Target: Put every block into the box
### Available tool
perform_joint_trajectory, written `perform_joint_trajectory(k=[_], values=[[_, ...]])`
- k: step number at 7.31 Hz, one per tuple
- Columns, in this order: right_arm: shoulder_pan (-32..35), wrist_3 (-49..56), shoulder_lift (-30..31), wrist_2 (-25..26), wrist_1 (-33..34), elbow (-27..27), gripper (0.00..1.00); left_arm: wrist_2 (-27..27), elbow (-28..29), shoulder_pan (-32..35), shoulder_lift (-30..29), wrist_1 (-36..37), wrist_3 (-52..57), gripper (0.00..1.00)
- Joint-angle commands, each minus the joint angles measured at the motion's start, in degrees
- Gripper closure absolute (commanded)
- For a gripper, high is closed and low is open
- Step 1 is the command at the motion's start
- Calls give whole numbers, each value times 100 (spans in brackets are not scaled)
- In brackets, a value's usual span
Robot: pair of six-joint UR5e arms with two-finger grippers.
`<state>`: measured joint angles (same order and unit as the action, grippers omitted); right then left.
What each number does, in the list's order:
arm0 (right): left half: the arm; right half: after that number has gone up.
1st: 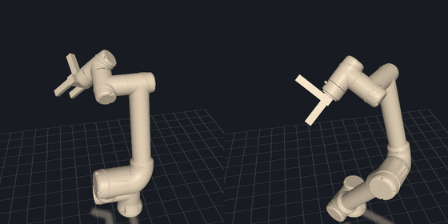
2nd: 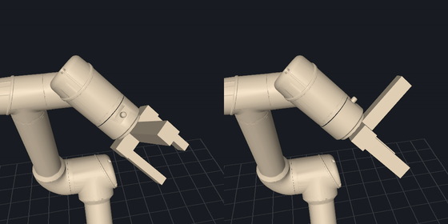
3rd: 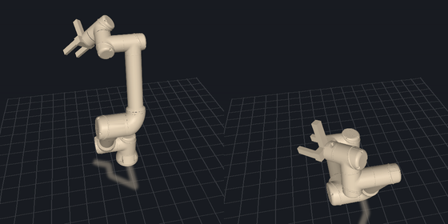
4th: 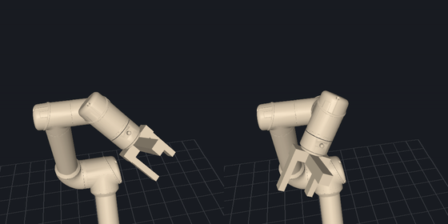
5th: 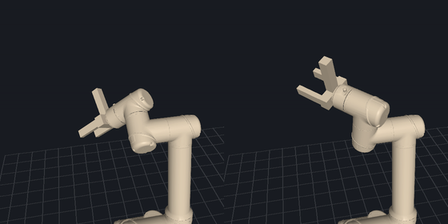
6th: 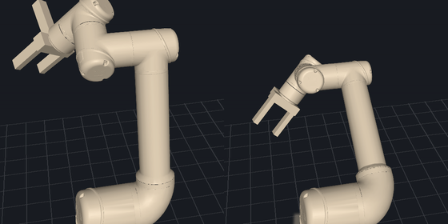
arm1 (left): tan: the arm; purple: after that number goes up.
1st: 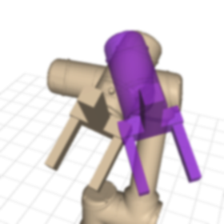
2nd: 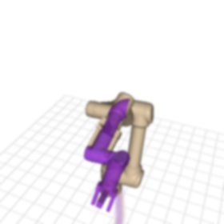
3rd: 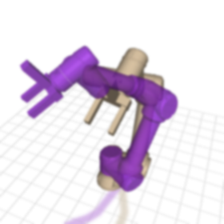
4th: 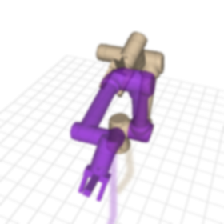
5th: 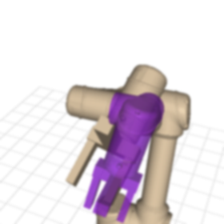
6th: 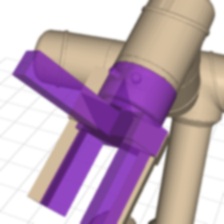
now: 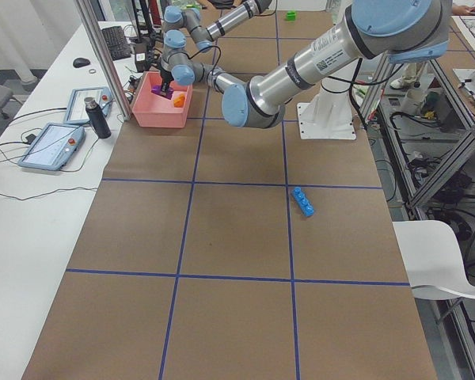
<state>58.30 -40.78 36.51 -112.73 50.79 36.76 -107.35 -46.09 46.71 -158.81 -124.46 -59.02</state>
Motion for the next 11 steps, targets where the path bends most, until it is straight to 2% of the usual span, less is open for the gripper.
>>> perform_joint_trajectory(k=[1, 2, 3, 4, 5, 6, 8, 10, 11], values=[[-117, 0, 6, 41, -43, -194, 1, 232, 127, -30, -71, -8, -275, 100], [-117, 0, 23, 41, -43, -212, 3, 233, 127, -30, -79, -8, -416, 100], [-117, 0, 23, 49, -43, -265, 24, 233, 127, -30, -88, -17, -521, 56], [-117, 0, 15, 49, -43, -283, 57, 241, 127, -65, -88, -43, -531, 1], [-117, 0, 15, 49, -43, -283, 90, 250, 127, -109, -88, -165, -531, 0], [-117, 0, -3, 41, -43, -283, 100, 250, 127, -118, -88, -167, -531, 0], [101, -9, -117, -116, -43, -257, 100, 241, 66, -118, -97, -167, -575, 0], [645, 0, -152, -825, 1, 14, 100, 180, -336, -101, -88, 8, -645, 0], [909, -9, -161, -1326, 36, 286, 100, -264, -870, -31, -71, 757, -628, 0]])
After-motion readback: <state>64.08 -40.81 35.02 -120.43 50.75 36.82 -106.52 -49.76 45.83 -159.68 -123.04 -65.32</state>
